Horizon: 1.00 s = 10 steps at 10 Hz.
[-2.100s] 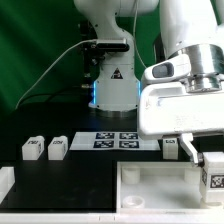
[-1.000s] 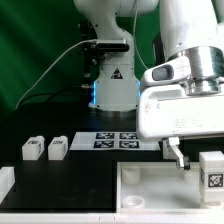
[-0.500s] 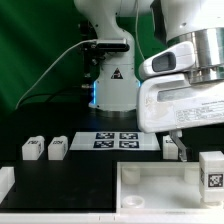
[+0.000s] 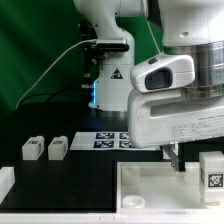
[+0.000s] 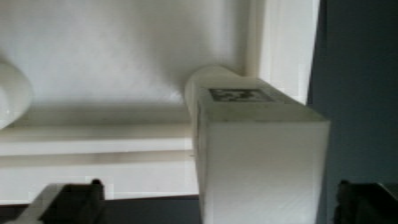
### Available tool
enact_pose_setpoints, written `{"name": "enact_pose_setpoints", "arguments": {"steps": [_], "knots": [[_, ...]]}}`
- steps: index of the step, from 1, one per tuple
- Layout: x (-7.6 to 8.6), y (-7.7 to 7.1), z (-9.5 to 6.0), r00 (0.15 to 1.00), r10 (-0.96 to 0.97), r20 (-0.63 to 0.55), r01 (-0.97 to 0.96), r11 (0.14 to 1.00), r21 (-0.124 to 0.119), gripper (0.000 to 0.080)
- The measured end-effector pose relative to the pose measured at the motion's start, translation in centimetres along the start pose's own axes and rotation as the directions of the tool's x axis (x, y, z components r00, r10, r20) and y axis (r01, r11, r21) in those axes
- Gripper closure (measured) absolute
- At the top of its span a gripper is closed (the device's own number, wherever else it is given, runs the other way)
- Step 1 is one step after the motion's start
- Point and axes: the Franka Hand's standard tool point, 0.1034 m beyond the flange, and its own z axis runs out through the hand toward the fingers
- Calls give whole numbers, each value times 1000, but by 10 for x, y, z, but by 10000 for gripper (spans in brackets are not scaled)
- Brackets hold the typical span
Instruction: Assemble one leg
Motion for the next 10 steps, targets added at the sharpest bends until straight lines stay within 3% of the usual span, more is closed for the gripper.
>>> {"name": "enact_pose_setpoints", "arguments": {"steps": [2, 4, 6, 7, 10], "knots": [[-8, -8, 12, 999, 50, 10, -50, 999, -3, 150], [-9, -9, 14, 998, 66, 13, -66, 998, -4, 150], [-9, -8, 14, 998, 68, 14, -68, 998, -4, 423], [-9, -7, 14, 998, 69, 14, -69, 998, -4, 507], [-9, -7, 14, 993, 121, 13, -121, 993, -4, 507]]}}
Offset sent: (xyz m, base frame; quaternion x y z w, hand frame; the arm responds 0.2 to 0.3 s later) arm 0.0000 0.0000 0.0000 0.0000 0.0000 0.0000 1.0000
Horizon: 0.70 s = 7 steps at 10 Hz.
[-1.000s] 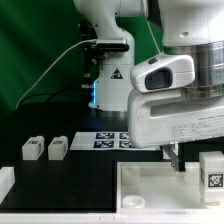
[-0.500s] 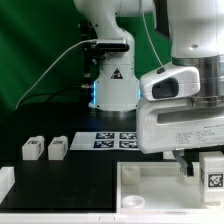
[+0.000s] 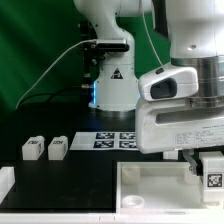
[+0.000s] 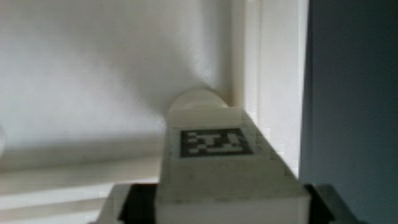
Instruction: Assemble one leg
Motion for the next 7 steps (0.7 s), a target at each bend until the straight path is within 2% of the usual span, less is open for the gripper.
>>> {"name": "enact_pose_setpoints", "arguments": {"steps": [1, 2, 3, 4, 5, 7], "knots": [[3, 2, -1, 998, 57, -31, -57, 998, 10, 507], [3, 4, 0, 975, 209, -72, -207, 978, 38, 507], [1, 6, 0, 885, 454, -100, -445, 890, 103, 507], [0, 6, 0, 822, 560, -101, -547, 827, 131, 507], [0, 5, 0, 775, 626, -87, -612, 778, 141, 506], [0, 5, 0, 618, 784, -52, -770, 618, 158, 506]]}}
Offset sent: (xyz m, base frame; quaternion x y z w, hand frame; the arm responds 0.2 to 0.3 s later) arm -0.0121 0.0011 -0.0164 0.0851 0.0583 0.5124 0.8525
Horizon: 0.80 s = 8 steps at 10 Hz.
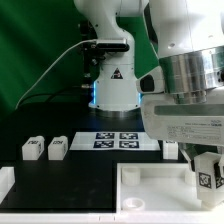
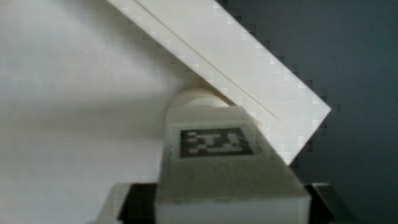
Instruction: Assemble one leg
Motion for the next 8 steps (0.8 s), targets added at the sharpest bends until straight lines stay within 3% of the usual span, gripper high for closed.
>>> {"name": "enact_pose_setpoints", "arguments": {"steps": [2, 4, 5, 7, 8], "knots": [[1, 0, 0, 982, 190, -1, -190, 982, 1, 506], [-2, -1, 3, 837, 547, 14, -548, 837, 19, 505], [-2, -1, 3, 795, 606, 27, -606, 795, 24, 505], [-2, 0, 3, 817, 576, 26, -577, 817, 22, 505], [-2, 0, 3, 834, 551, 25, -551, 834, 23, 322]]}}
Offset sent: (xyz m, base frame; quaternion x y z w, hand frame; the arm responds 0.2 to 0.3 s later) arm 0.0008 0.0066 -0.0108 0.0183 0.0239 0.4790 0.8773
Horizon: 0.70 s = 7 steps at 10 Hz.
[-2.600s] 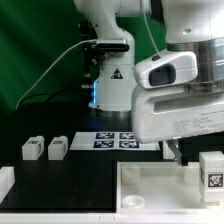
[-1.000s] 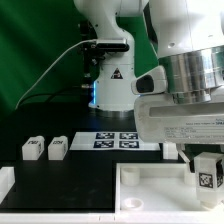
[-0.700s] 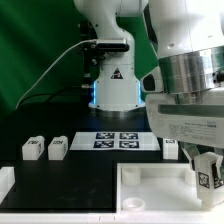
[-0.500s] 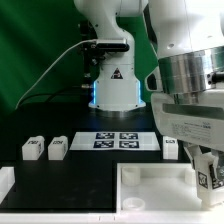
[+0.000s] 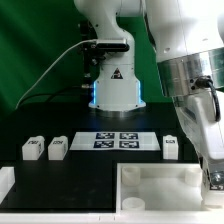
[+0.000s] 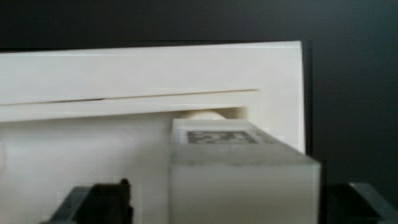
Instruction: Assemble one leg
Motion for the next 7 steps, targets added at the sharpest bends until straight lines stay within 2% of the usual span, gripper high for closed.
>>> {"name": "enact_pose_setpoints", "arguments": {"steps": [1, 2, 3, 4, 7], "knots": [[-1, 0, 0, 999, -54, 1, 54, 999, -2, 208], [-3, 2, 0, 984, -175, 7, 176, 984, -20, 208], [-5, 3, -1, 913, -406, 24, 407, 912, -54, 160], [-6, 2, -2, 820, -570, 50, 572, 817, -76, 153], [-3, 1, -2, 611, -789, 60, 792, 608, -59, 150]]}}
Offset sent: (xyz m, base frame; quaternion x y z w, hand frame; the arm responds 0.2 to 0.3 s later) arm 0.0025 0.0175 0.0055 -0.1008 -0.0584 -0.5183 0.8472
